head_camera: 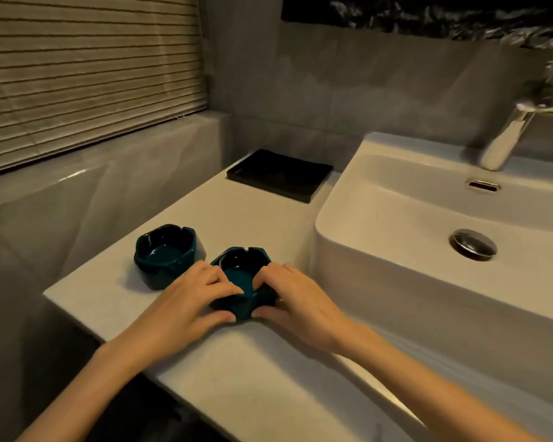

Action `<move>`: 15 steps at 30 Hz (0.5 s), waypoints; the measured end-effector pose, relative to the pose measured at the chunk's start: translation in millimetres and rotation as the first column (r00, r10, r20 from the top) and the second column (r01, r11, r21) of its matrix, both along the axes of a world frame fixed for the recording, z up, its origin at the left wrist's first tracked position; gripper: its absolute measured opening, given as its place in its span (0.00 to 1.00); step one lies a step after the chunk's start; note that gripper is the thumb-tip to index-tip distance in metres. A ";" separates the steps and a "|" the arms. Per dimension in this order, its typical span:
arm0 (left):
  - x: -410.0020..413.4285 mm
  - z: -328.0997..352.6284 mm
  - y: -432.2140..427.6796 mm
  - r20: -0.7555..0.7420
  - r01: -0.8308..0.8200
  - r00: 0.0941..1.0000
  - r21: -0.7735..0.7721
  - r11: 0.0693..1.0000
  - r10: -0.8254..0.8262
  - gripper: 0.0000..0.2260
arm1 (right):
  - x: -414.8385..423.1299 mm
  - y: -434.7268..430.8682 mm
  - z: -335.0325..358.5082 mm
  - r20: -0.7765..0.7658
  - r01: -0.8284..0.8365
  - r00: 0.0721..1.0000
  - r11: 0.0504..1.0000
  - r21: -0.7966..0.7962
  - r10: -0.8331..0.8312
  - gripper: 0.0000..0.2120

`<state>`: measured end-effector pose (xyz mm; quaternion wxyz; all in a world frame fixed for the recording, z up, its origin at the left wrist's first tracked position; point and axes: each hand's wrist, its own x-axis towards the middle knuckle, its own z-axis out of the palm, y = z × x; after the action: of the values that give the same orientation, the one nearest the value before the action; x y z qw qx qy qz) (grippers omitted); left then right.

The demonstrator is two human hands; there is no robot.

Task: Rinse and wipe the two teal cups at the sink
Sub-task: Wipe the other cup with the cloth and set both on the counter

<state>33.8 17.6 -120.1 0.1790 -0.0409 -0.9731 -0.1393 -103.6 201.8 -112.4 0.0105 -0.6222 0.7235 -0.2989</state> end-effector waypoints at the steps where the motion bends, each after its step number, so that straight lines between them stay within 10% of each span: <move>1: -0.6 0.0 0.4 0.011 -0.011 1.000 0.022 1.000 0.011 0.18 | -1.2 -1.7 0.2 0.023 -0.002 1.000 1.000 0.012 0.001 0.11; 15: -3.3 11.7 39.8 0.283 -0.351 0.925 0.386 0.853 0.253 0.22 | 8.3 -6.7 20.1 0.283 0.086 0.942 0.946 0.311 -0.179 0.14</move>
<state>30.4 57.3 -108.4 0.0937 0.1693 -0.9262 -0.3237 -95.3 195.1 -92.3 0.1949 -0.5088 0.7900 -0.2810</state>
